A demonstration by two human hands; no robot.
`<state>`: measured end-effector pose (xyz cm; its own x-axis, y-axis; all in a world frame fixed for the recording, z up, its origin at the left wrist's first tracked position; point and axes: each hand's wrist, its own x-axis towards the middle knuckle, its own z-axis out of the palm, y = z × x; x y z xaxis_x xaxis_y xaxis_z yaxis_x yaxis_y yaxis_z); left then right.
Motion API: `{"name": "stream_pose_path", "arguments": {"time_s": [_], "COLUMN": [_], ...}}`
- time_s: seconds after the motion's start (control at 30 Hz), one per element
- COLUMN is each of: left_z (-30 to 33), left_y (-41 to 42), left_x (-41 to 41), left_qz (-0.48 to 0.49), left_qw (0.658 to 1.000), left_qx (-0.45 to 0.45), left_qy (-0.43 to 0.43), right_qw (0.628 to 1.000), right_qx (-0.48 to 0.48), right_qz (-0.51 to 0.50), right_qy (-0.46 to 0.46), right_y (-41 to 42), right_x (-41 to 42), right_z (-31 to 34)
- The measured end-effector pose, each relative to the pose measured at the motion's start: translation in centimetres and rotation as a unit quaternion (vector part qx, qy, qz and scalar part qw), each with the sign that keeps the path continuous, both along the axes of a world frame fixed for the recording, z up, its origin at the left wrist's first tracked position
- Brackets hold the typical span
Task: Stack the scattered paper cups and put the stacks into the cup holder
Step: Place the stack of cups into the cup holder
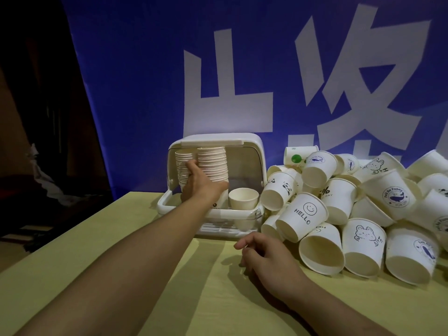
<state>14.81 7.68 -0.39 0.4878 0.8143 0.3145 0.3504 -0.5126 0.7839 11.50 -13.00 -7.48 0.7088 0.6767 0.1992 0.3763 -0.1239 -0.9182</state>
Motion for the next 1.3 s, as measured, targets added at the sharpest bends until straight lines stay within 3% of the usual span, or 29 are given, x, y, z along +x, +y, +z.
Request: {"name": "stream_pose_path", "arguments": {"time_s": [0.33, 0.47, 0.63, 0.87, 1.17, 1.3], "left_z": [1.0, 1.6, 3.9, 6.8, 6.8, 6.2], "left_y": [2.0, 2.6, 3.0, 4.5, 4.8, 5.3], "left_x": [-5.0, -6.3, -7.2, -7.5, -7.7, -7.4], "left_qz": [-0.070, -0.080, -0.104, -0.068, -0.150, -0.159], "left_qw": [0.988, 0.985, 0.928, 0.891, 0.783, 0.785], "left_qx": [0.075, 0.139, 0.348, 0.416, 0.570, 0.576], "left_qy": [0.113, 0.060, 0.081, 0.171, 0.201, 0.162], "right_qw": [1.000, 1.000, 0.999, 0.999, 0.999, 0.999], "right_qx": [-0.012, -0.021, -0.027, -0.022, -0.026, -0.032], "right_qz": [-0.002, 0.000, 0.000, 0.001, 0.007, 0.009], "right_qy": [-0.015, -0.020, -0.025, -0.023, -0.025, -0.034], "right_y": [-0.2, -0.2, -0.2, -0.1, -0.1, -0.1], "right_x": [-0.3, -0.6, -0.6, -0.5, -0.3, -0.2], "right_z": [0.1, 0.2, 0.3, 0.2, 0.1, 0.0]}}
